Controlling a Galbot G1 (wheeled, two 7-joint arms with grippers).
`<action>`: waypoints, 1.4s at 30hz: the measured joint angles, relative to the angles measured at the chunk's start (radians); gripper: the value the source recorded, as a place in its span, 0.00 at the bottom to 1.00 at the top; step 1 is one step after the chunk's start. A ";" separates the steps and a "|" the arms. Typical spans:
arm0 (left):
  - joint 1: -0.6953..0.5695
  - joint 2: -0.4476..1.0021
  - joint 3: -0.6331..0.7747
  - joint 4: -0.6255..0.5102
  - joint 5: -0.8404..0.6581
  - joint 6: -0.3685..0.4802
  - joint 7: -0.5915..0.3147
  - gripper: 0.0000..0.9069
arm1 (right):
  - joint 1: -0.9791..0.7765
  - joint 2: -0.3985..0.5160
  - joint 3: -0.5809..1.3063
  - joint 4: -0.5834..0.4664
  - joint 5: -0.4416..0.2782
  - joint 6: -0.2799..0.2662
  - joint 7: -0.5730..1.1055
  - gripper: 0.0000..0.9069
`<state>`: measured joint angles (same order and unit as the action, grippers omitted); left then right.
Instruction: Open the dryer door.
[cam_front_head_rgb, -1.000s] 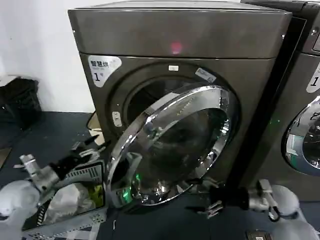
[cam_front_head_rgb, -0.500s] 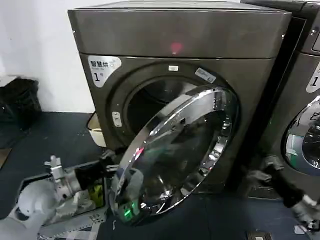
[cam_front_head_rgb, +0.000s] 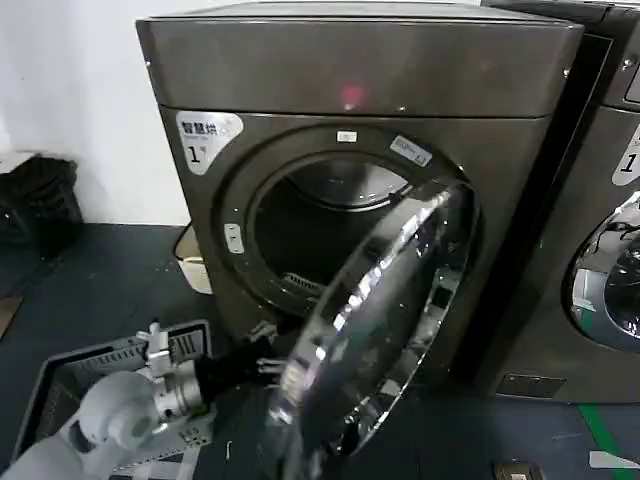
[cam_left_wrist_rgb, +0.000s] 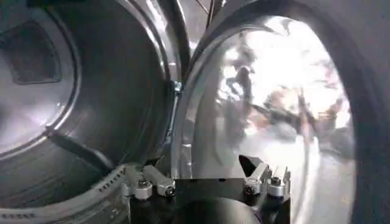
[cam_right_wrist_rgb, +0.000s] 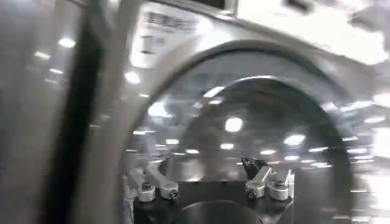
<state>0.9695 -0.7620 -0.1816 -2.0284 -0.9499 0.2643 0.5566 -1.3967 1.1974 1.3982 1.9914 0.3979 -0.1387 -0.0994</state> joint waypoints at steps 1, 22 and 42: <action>-0.008 0.000 0.019 0.001 -0.004 -0.007 -0.001 1.00 | -0.001 -0.007 0.022 -0.008 -0.002 -0.009 0.016 1.00; -0.405 -0.180 0.570 0.145 -0.046 -0.133 -0.083 1.00 | -0.090 -0.048 0.343 -0.043 0.006 -0.061 0.078 1.00; -0.626 -0.477 0.783 0.405 0.033 -0.246 -0.181 1.00 | -0.163 -0.101 0.600 -0.093 0.005 -0.111 0.117 1.00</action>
<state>0.3435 -1.2390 0.6013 -1.6237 -0.9171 0.0178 0.3760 -1.5600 1.0965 1.9982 1.8983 0.4024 -0.2500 0.0181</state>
